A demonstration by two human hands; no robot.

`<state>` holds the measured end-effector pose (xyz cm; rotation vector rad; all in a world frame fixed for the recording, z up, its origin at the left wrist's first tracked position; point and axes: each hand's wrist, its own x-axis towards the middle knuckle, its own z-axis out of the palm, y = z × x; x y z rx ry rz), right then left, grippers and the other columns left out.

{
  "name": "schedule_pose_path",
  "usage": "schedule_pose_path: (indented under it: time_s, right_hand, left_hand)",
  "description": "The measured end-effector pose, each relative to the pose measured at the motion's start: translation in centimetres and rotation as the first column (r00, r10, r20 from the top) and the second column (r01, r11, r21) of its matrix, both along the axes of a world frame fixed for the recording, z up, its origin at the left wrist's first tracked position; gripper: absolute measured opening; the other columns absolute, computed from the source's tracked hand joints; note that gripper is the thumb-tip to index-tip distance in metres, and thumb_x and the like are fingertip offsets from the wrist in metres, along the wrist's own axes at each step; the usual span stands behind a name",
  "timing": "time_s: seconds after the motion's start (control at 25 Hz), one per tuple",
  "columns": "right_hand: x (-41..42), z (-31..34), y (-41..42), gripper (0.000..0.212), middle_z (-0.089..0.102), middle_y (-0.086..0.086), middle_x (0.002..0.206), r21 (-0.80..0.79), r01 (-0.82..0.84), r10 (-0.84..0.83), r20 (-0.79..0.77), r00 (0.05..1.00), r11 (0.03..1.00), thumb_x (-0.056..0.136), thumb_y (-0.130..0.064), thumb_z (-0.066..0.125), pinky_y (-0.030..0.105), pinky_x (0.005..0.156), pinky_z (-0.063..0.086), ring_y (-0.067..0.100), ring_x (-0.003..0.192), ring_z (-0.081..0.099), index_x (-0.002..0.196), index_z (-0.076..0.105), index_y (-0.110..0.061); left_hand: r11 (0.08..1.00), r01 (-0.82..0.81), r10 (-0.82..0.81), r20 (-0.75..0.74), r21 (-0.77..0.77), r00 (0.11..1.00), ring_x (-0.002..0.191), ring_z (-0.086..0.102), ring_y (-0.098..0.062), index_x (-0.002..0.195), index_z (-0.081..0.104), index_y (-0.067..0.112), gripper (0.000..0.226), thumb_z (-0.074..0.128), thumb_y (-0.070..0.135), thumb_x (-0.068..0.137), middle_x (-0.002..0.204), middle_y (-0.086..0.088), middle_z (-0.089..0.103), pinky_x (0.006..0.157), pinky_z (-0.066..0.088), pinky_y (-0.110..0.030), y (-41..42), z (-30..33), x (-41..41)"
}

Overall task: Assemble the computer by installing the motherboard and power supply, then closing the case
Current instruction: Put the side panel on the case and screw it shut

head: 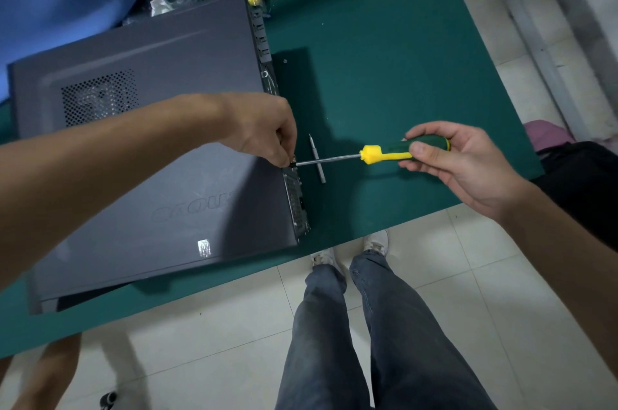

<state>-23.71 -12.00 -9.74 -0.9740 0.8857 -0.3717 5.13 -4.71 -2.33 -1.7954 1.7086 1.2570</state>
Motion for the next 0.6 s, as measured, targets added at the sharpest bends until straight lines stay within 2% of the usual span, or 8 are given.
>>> schedule_pose_path:
  time_s: [0.16,0.24,0.32,0.36,0.4,0.48,0.56,0.6]
  right_hand:
    - [0.2,-0.2,-0.3,0.024,0.071,0.010,0.087,-0.054,-0.029,0.028,-0.011,1.000,0.998,0.075,-0.015,0.073,0.022,0.072,0.057,0.026,0.076,0.073,0.098,0.069,-0.009]
    - [0.4,-0.3,-0.4,0.026,0.070,0.009,0.087,-0.111,-0.052,0.048,-0.037,0.998,0.992,0.073,-0.021,0.075,0.026,0.072,0.058,0.027,0.073,0.073,0.096,0.069,-0.012]
    - [0.5,-0.1,-0.8,0.022,0.071,0.008,0.093,-0.182,-0.089,0.082,-0.046,0.996,0.979,0.070,-0.019,0.077,0.035,0.081,0.058,0.028,0.079,0.071,0.092,0.071,-0.018]
    - [0.5,0.0,-1.0,0.021,0.072,0.008,0.097,-0.203,-0.103,0.095,-0.046,0.994,0.974,0.069,-0.017,0.078,0.039,0.085,0.056,0.029,0.083,0.069,0.088,0.072,-0.021]
    - [0.6,-0.1,-1.1,0.020,0.073,0.007,0.097,-0.198,-0.107,0.100,-0.048,0.994,0.974,0.068,-0.017,0.079,0.040,0.085,0.056,0.030,0.083,0.067,0.085,0.073,-0.023]
    - [1.0,0.0,-0.9,0.012,0.071,0.004,0.085,-0.121,-0.073,0.065,-0.069,0.996,0.990,0.072,-0.023,0.080,0.032,0.067,0.059,0.028,0.069,0.069,0.082,0.073,-0.020]
    - [1.4,-0.4,-0.5,0.013,0.066,0.003,0.074,-0.119,-0.079,0.064,-0.128,0.990,0.990,0.087,-0.026,0.073,0.025,0.049,0.051,0.022,0.053,0.064,0.080,0.071,-0.016]
    - [1.3,-0.6,-0.5,0.013,0.064,0.002,0.073,-0.122,-0.103,0.085,-0.146,0.986,0.987,0.090,-0.024,0.070,0.024,0.050,0.048,0.020,0.053,0.061,0.080,0.071,-0.016]
  left_hand:
    - [0.998,-0.058,0.058,0.008,0.028,0.998,0.043,0.055,-0.001,0.074,0.072,0.029,0.012,0.072,0.027,0.085,0.052,0.018,0.060,0.042,0.040,-0.013,-0.1,0.6,0.5]
    - [0.963,-0.170,0.173,-0.002,-0.210,0.985,0.060,0.064,-0.010,0.078,0.071,0.026,0.009,0.070,0.025,0.087,0.060,0.013,0.063,0.050,0.040,-0.013,1.3,0.3,1.2]
    - [0.751,-0.289,0.342,-0.024,-0.594,0.939,0.084,0.062,-0.024,0.093,0.069,0.020,0.004,0.065,0.019,0.090,0.082,0.007,0.063,0.069,0.042,-0.022,4.3,-0.6,1.1]
    - [0.640,-0.290,0.409,-0.004,-0.712,0.913,0.097,0.057,-0.029,0.106,0.066,0.015,0.015,0.064,0.018,0.091,0.098,-0.003,0.061,0.082,0.042,-0.028,6.1,-1.2,0.4]
    - [0.598,-0.285,0.458,0.028,-0.749,0.888,0.111,0.051,-0.033,0.120,0.062,0.011,0.028,0.062,0.019,0.094,0.116,-0.012,0.056,0.094,0.040,-0.036,7.7,-2.1,-0.5]
    - [0.603,-0.354,0.546,0.047,-0.715,0.836,0.136,0.034,-0.035,0.142,0.048,0.012,0.044,0.053,0.025,0.100,0.144,-0.018,0.040,0.112,0.028,-0.045,9.5,-3.7,-2.4]
    - [0.601,-0.366,0.586,0.080,-0.710,0.806,0.147,0.022,-0.033,0.148,0.041,0.013,0.048,0.040,0.030,0.104,0.155,-0.017,0.031,0.118,0.019,-0.048,9.9,-5.0,-3.4]
    - [0.599,-0.346,0.585,0.099,-0.722,0.805,0.148,0.021,-0.033,0.149,0.040,0.013,0.049,0.035,0.032,0.103,0.156,-0.017,0.030,0.119,0.017,-0.049,9.9,-5.3,-3.5]
